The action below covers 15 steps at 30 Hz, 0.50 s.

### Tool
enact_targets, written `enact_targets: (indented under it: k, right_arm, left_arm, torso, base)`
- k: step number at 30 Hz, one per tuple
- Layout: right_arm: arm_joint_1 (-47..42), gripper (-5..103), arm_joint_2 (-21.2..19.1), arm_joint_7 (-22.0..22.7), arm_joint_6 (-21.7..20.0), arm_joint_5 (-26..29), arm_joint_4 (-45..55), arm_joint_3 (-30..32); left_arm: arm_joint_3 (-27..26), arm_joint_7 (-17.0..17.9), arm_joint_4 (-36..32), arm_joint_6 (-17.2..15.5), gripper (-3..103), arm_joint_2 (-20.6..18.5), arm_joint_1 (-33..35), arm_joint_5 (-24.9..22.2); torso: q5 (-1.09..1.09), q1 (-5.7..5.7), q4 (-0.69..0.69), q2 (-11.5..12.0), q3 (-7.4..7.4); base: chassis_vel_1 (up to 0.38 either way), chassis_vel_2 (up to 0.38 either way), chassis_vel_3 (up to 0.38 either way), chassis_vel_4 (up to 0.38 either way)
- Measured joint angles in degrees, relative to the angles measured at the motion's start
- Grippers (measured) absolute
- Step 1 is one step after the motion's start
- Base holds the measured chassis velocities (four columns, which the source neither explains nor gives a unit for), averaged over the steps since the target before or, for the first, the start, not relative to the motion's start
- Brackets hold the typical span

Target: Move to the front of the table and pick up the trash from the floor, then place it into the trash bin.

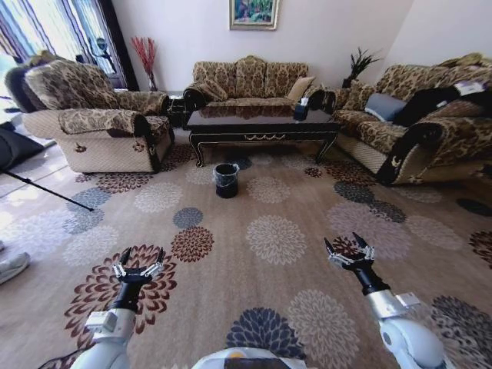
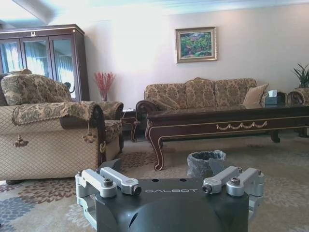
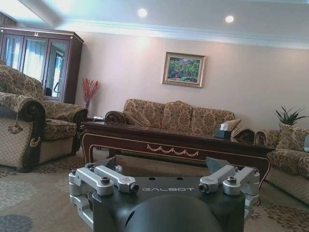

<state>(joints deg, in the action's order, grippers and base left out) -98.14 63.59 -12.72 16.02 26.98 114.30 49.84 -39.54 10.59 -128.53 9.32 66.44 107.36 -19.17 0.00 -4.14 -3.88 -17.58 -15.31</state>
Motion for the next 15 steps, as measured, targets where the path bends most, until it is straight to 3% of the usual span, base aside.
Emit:
enact_targets:
  k: [15]
  right_arm:
    - [0.00,100,0.00,0.00,0.00,0.00,0.00,0.00]
  left_arm:
    - [0.00,0.00,0.00,0.00,100,0.00,0.00,0.00]
  torso:
    - [0.00,-1.01,0.00,-3.58,-2.54]
  base:
    - [0.000,0.000,0.000,0.000]
